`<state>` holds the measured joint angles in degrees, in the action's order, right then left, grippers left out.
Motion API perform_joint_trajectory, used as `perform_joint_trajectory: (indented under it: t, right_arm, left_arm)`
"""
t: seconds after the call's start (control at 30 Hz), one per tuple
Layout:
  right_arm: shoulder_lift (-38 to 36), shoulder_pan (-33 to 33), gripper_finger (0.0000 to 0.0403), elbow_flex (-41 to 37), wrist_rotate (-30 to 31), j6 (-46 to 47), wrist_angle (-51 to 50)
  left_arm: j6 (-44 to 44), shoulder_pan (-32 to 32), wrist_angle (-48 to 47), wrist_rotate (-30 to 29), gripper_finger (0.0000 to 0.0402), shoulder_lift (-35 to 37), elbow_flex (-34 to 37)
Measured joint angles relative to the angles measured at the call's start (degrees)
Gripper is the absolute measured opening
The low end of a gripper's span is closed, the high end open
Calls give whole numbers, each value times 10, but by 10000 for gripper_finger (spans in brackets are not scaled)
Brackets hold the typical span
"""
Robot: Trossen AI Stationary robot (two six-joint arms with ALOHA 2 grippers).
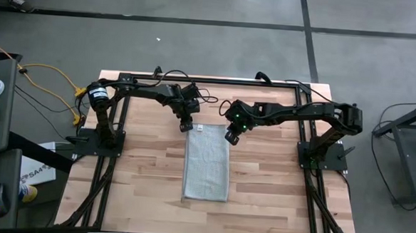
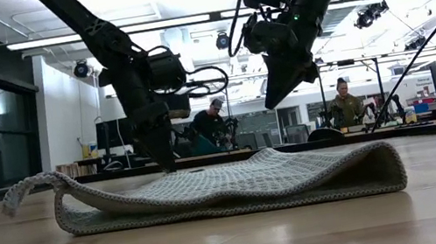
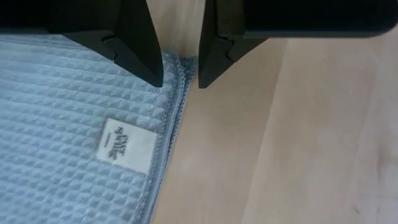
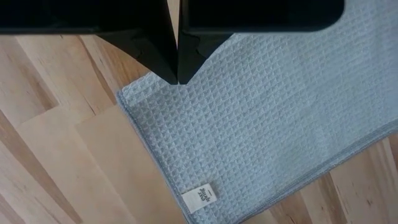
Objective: Fold microfiber towels
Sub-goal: Fold the gray towel
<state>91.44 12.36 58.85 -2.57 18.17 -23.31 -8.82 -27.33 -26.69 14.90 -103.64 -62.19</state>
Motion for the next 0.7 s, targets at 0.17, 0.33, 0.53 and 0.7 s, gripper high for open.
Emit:
perform_joint_trajectory:
  t: [0.17,0.33,0.53,0.7]
  right_arm:
    - [0,0,2,0,-4,0,0]
    - [0,0,3,0,-4,0,0]
    - [0,0,3,0,-6,1,0]
    - [0,0,3,0,-6,0,0]
  left_arm:
    - [2,3,-2,1,151,-6,0]
    - [1,13,-4,2,190,-11,-1]
    - [-2,23,-14,-3,193,-47,-3]
    - [0,26,-22,-14,153,-63,-3]
